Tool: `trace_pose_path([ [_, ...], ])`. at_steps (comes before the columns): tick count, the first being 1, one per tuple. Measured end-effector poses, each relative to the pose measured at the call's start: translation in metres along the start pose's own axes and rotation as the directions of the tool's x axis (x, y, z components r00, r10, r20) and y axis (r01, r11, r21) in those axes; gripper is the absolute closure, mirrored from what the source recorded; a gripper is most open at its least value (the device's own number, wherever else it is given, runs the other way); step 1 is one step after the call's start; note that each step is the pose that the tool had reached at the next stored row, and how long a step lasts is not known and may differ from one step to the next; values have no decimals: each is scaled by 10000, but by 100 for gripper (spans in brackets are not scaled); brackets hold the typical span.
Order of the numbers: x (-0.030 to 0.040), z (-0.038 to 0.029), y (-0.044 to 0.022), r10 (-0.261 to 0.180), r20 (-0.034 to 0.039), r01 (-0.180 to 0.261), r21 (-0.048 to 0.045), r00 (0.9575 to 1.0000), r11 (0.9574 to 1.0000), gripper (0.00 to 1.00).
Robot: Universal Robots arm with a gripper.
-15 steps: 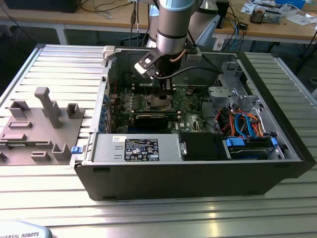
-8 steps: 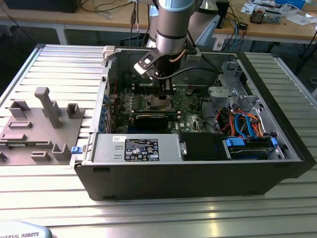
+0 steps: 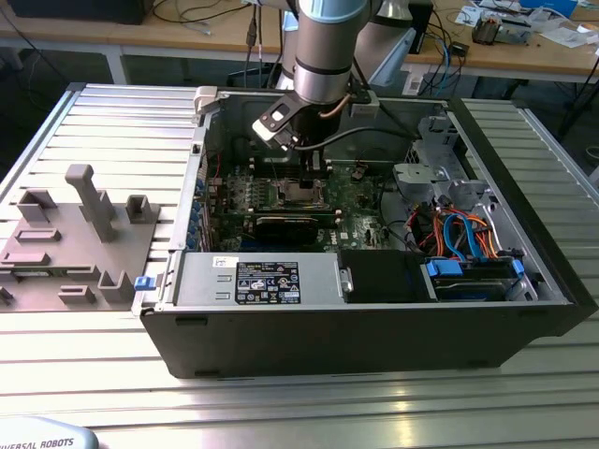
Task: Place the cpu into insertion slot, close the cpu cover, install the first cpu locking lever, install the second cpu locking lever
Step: 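Close the cpu cover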
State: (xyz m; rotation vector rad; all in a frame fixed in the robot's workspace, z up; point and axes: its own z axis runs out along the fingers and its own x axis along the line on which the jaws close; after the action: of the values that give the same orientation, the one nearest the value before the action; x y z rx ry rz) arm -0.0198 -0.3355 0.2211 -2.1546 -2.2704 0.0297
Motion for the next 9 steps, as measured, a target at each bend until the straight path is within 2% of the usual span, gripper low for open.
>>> trace_pose_path([
  [9, 1, 17, -19, 0, 0, 0, 0, 10000, 10000, 89],
])
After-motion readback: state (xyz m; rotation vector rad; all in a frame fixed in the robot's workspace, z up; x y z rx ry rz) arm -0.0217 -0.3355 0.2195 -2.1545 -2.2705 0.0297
